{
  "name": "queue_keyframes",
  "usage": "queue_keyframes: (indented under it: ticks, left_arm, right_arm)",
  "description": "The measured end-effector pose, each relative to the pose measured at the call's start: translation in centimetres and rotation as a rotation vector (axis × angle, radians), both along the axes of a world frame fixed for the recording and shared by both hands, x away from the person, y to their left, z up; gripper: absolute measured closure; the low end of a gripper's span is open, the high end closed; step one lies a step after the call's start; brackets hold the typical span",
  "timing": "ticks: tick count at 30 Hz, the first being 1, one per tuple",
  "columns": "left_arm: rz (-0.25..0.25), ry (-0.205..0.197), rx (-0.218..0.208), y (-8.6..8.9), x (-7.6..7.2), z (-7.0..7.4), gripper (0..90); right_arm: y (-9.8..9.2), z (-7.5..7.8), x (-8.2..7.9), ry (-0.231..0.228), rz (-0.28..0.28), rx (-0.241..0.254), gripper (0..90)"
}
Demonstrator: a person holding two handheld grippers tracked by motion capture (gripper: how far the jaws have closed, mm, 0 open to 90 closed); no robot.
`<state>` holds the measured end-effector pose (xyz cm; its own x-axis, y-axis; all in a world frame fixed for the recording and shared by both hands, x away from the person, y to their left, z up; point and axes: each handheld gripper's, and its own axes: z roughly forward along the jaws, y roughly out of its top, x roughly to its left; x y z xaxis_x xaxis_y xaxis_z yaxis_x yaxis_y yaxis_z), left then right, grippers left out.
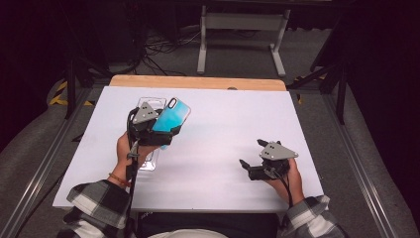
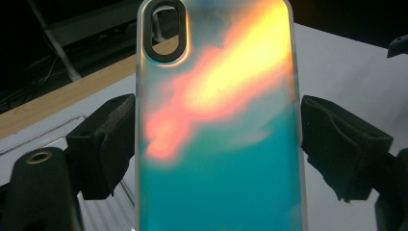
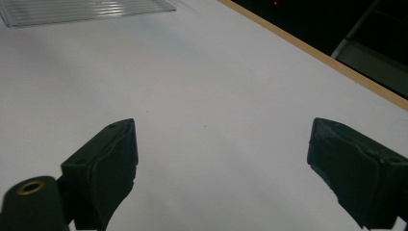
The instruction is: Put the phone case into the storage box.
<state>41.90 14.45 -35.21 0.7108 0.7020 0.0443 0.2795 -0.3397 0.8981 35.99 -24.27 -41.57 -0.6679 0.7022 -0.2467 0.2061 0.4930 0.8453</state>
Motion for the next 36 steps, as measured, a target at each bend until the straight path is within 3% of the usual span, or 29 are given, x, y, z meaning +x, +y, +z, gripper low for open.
queue_keyframes:
  ticks: [14,30,36]
  left_arm:
    - [-0.037,-0.018,-0.036,1.5,-0.6,0.3,17.1]
    - [-0.016,-0.062,-0.029,2.5,-1.5,0.1,17.1]
    - [-0.009,-0.09,-0.036,2.5,-2.0,-0.3,17.0]
  right_arm:
    - [0.0,-0.1,0.1,0.014,0.014,0.029,11.1]
    - [0.2,-0.1,0.4,0.036,0.033,0.07,18.1]
    - [0.5,0.4,0.7,0.045,0.051,0.146,23.4]
